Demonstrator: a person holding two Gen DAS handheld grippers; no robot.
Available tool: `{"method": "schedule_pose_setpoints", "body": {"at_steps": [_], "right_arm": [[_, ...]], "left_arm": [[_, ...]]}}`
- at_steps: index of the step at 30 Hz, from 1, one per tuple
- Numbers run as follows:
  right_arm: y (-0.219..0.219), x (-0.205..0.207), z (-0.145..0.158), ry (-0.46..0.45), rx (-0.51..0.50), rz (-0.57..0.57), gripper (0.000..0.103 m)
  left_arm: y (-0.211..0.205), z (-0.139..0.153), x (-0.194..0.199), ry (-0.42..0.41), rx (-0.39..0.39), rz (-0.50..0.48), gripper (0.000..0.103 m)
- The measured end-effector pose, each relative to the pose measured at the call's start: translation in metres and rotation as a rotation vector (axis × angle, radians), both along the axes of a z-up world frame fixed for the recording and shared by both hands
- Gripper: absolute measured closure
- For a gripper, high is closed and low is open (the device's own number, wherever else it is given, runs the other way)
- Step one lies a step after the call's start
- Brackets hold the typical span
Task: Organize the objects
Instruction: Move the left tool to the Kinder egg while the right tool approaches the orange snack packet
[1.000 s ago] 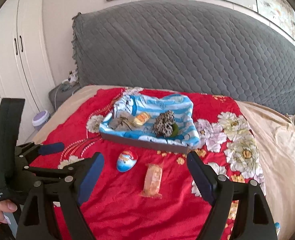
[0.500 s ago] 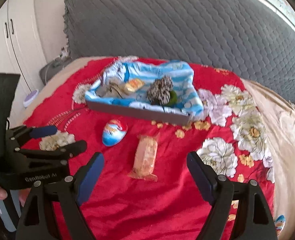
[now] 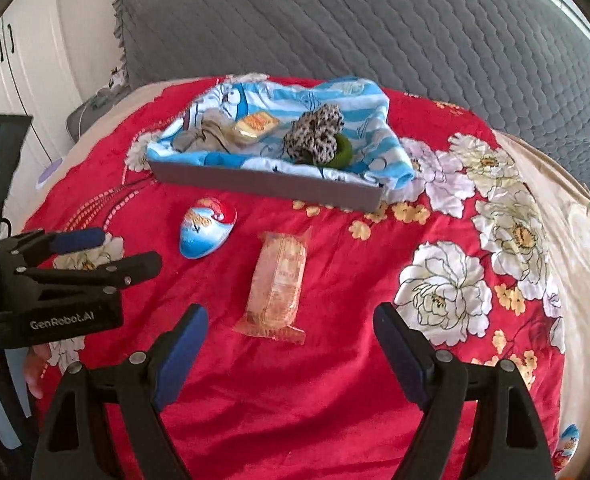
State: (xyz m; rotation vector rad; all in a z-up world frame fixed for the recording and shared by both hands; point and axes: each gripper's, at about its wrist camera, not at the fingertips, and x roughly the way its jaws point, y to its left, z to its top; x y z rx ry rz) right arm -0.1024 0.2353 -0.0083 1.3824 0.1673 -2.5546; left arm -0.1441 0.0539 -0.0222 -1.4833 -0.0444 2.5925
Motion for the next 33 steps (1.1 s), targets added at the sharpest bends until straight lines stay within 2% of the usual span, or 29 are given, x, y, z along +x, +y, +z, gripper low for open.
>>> {"method": "schedule_pose_setpoints", "body": {"at_steps": [18, 33], "right_arm": [[-0.015, -0.020, -0.044, -0.079, 0.057, 0.023, 0.019], [-0.016, -0.041, -0.063, -0.094, 0.063, -0.004, 0.019]], "left_arm": [[0.004, -0.031, -0.038, -0.032, 0.025, 0.005, 0.019], [0.018, -0.049, -0.066, -0.024, 0.024, -0.029, 0.019]]}}
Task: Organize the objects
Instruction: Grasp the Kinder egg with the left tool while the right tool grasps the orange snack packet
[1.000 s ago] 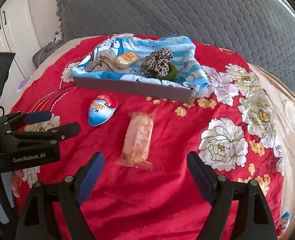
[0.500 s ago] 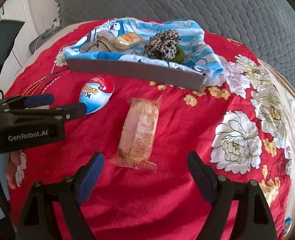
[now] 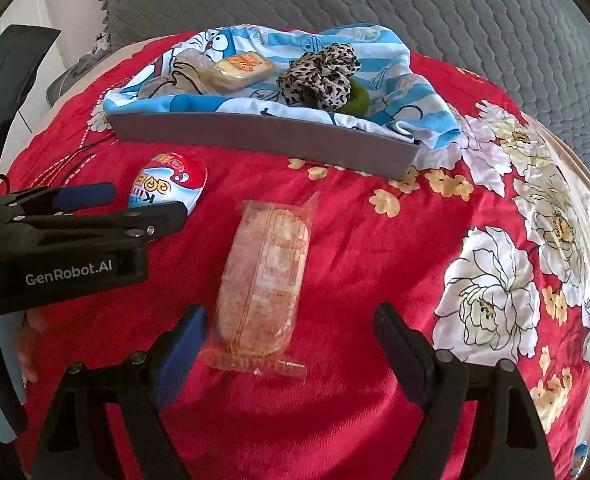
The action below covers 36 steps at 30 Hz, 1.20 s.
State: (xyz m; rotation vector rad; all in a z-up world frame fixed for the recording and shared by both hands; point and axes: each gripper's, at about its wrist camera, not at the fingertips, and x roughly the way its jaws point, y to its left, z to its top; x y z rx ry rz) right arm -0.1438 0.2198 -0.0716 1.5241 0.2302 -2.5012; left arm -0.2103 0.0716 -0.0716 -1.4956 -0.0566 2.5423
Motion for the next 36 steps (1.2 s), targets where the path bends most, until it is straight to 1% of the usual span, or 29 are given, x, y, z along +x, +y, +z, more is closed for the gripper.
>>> {"method": "schedule_pose_setpoints", "body": {"at_steps": [6, 9, 14, 18, 22, 27, 31, 36], "right_arm": [[0.001, -0.005, -0.004, -0.001, -0.011, -0.009, 0.019], [0.000, -0.007, -0.006, -0.006, -0.020, -0.004, 0.025], [-0.002, -0.008, -0.008, -0.005, -0.024, 0.003, 0.029], [-0.004, -0.009, -0.008, -0.001, -0.029, 0.007, 0.035], [-0.006, -0.010, -0.009, 0.000, -0.035, 0.007, 0.036], [-0.005, -0.013, -0.009, 0.004, -0.058, 0.000, 0.045], [-0.005, -0.014, -0.009, 0.003, -0.067, 0.001, 0.047], [-0.005, -0.013, -0.008, 0.004, -0.075, 0.004, 0.053]], "left_arm": [[0.003, -0.004, -0.006, 0.001, 0.002, -0.007, 0.019], [0.005, -0.006, -0.006, 0.003, -0.002, -0.008, 0.019], [0.007, -0.008, -0.007, 0.002, -0.008, -0.009, 0.019], [0.006, -0.009, -0.008, 0.004, 0.000, -0.003, 0.019], [0.007, -0.011, -0.009, 0.006, 0.001, 0.005, 0.019], [0.007, -0.011, -0.009, 0.006, 0.001, 0.005, 0.019], [0.006, -0.011, -0.010, 0.008, 0.005, 0.011, 0.019], [0.006, -0.011, -0.010, 0.010, 0.011, 0.014, 0.019]]}}
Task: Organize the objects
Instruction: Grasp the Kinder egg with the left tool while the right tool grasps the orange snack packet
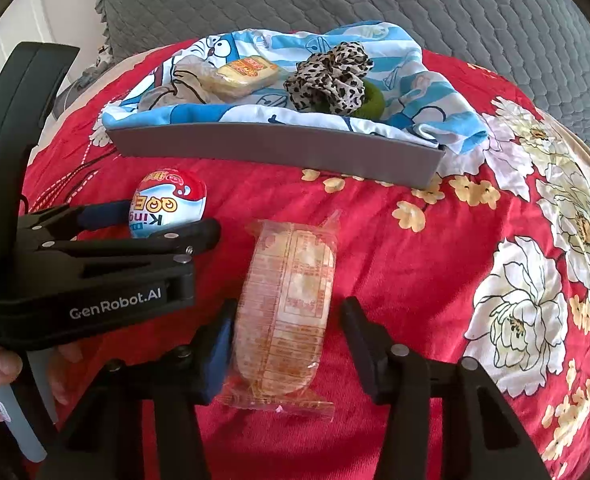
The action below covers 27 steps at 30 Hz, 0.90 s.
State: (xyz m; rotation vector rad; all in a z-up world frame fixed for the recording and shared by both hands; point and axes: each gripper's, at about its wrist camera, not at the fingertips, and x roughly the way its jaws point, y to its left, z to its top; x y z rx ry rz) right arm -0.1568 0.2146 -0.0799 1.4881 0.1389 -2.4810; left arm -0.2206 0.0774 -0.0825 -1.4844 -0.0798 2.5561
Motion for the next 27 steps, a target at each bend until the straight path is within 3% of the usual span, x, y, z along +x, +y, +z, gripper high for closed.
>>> {"method": "schedule_pose_setpoints", "body": {"at_steps": [7, 15, 27], "right_arm": [[-0.0006, -0.0002, -0.0003, -0.001, 0.000, 0.006, 0.054], [-0.0005, 0.0001, -0.0005, -0.002, -0.001, 0.009, 0.054], [-0.0038, -0.0004, -0.0011, -0.009, -0.011, 0.020, 0.062]], "left_arm": [[-0.0008, 0.0007, 0.0001, 0.000, 0.004, 0.005, 0.020], [0.0004, 0.0022, 0.0006, -0.002, 0.011, -0.008, 0.039], [0.0013, 0.0037, 0.0031, -0.007, 0.022, -0.023, 0.049]]}}
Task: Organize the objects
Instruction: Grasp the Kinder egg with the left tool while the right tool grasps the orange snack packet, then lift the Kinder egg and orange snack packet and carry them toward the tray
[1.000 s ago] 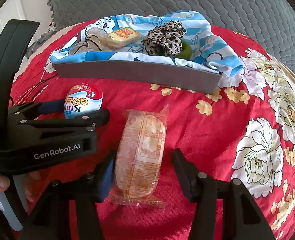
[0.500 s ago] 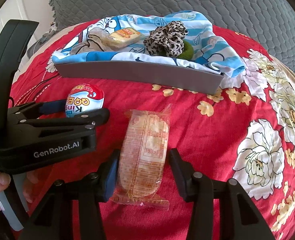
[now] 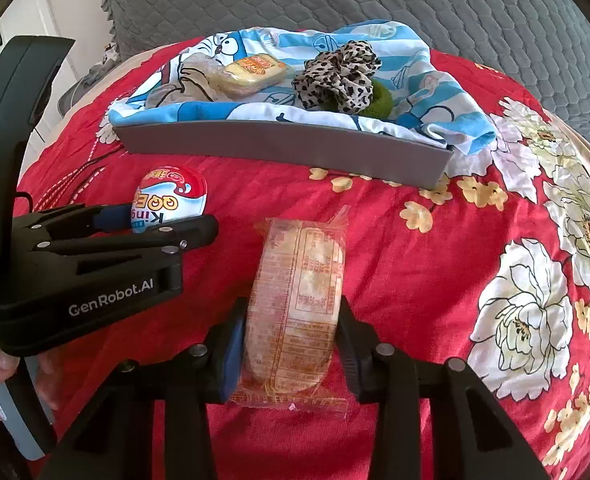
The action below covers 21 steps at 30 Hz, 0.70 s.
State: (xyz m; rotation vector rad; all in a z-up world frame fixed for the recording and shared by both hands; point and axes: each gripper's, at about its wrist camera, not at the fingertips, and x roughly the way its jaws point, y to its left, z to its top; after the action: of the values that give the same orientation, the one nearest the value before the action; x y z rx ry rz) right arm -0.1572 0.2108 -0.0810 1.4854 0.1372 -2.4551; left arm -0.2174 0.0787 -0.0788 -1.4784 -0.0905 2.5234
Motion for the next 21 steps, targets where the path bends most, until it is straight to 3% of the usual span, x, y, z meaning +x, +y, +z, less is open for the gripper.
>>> {"method": "schedule_pose_setpoints", "body": {"at_steps": [21], "right_arm": [[-0.0017, 0.0039, 0.0017, -0.008, 0.008, 0.035, 0.062]], "left_arm": [[-0.0024, 0.0018, 0.0087, -0.020, 0.011, -0.002, 0.050]]}}
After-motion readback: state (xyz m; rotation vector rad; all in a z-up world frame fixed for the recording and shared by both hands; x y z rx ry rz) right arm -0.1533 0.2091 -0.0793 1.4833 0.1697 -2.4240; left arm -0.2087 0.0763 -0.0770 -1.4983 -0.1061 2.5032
